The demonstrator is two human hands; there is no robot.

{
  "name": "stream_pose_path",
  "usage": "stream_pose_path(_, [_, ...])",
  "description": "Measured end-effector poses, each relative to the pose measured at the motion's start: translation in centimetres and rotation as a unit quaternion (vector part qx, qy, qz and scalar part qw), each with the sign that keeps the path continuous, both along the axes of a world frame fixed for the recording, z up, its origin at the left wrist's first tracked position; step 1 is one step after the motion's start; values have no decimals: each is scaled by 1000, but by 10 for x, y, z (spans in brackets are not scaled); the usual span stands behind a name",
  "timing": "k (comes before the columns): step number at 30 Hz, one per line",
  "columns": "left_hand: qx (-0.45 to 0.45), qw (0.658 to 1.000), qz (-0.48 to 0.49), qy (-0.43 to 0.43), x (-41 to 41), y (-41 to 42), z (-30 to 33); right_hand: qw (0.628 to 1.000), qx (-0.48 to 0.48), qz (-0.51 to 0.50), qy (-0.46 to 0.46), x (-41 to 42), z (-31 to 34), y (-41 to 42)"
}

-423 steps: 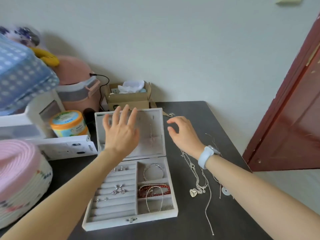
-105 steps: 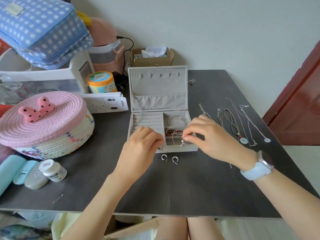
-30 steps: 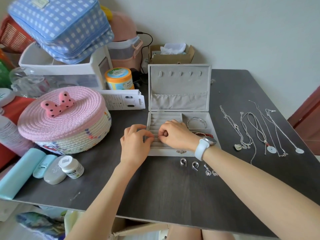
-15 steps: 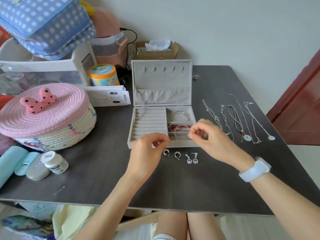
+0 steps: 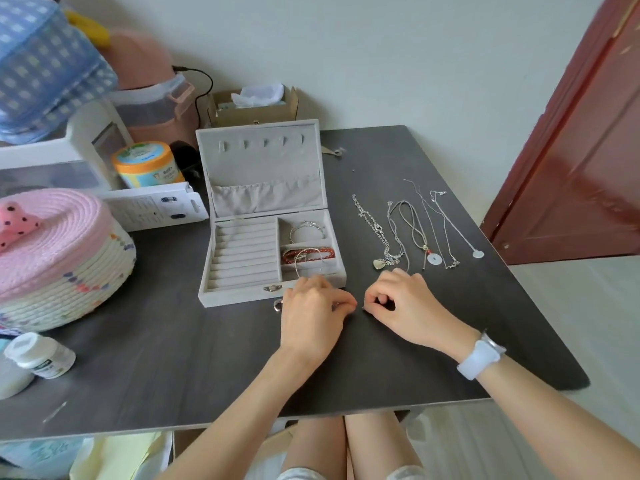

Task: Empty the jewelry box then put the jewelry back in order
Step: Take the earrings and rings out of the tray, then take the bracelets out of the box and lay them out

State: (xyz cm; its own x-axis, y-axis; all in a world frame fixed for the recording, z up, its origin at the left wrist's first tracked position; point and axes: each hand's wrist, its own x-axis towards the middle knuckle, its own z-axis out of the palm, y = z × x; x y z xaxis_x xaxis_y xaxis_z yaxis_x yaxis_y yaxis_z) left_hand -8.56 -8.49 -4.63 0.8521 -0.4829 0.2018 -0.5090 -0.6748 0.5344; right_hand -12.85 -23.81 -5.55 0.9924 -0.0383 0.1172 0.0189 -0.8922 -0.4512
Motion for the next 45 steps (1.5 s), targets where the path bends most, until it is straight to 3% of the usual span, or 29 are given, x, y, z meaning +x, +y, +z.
stream_pose_path(5, [18, 999, 10, -24, 2, -4, -6, 1000, 25, -1, -1, 5, -2, -1])
stream_pose_path(16, [-75, 985, 35, -151, 19, 13, -7, 995, 76, -38, -51, 12, 6, -4])
stream_pose_path(21, [25, 991, 89, -97, 59, 24, 11, 989, 75, -54, -117, 45, 21, 1])
stream_pose_path(25, [87, 987, 119, -59, 82, 36, 1, 992, 32, -59, -104, 83, 30, 11])
stream_pose_path(33, [69, 990, 117, -44, 87, 38, -7, 978, -169, -120, -4, 146, 26, 28])
stream_pose_path(38, [61, 991, 115, -40, 89, 40, -11, 967, -211, -146, 2, 160, 20, 36])
stream_pose_path(42, [59, 991, 117, -33, 91, 40, -12, 973, -170, -153, -6, 160, 18, 36])
stream_pose_path(45, [63, 991, 116, -31, 91, 40, -12, 986, -50, -149, -47, 159, 19, 34])
